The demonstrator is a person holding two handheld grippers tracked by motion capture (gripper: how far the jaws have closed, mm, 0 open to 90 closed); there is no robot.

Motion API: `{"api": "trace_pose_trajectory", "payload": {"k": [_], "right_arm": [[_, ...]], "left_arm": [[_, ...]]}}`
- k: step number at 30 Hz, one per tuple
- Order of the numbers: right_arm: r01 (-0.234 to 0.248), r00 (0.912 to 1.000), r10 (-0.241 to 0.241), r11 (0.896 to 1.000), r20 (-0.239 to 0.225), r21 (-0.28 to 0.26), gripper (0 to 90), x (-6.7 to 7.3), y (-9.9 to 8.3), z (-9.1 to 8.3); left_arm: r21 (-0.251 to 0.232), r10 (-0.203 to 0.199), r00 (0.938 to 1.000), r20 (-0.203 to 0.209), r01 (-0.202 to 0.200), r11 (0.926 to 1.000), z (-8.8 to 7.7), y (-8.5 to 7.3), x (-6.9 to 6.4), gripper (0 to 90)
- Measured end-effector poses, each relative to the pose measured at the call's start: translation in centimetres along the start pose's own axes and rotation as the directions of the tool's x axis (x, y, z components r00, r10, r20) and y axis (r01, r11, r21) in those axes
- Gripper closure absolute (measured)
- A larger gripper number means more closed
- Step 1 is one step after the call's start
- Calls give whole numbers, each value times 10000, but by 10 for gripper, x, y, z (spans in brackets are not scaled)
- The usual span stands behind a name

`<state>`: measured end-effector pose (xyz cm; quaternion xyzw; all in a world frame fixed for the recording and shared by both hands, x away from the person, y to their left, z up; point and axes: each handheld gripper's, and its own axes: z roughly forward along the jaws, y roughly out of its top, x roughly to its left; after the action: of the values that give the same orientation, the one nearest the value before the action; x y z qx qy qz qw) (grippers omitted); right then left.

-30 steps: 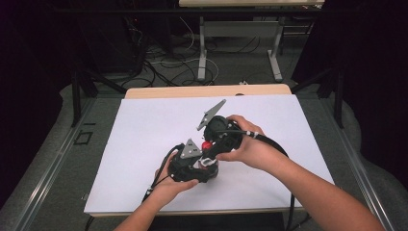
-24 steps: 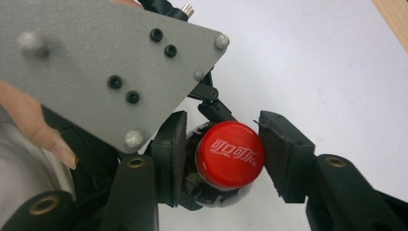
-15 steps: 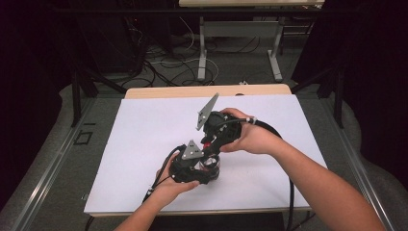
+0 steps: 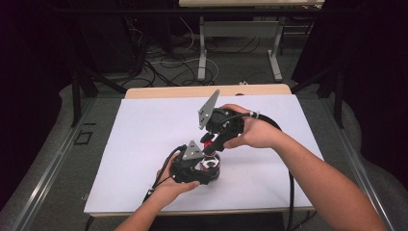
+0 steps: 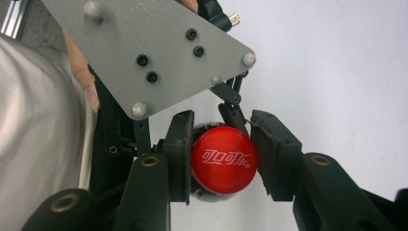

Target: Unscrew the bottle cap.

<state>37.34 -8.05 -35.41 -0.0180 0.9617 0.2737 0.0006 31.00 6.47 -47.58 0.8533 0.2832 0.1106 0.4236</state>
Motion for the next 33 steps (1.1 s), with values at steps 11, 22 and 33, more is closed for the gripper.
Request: {"api": "trace_pose_trajectory", "payload": {"k": [11, 22, 33], "right_arm": [[-519, 9974, 528, 9985, 491, -180, 612, -2, -10, -6], [-1319, 9858, 1332, 9911, 1025, -200, 613, -4, -34, 1], [-2851, 9391, 2939, 9556, 1782, -738, 613, -1, -58, 18]], "left_arm": [[122, -313, 9990, -324, 317, 9994, 1, -4, 16, 303], [-7, -673, 9956, -655, 674, 9977, -1, -5, 32, 302], [-113, -862, 9919, -929, 856, 9963, -4, 3, 45, 303]]}}
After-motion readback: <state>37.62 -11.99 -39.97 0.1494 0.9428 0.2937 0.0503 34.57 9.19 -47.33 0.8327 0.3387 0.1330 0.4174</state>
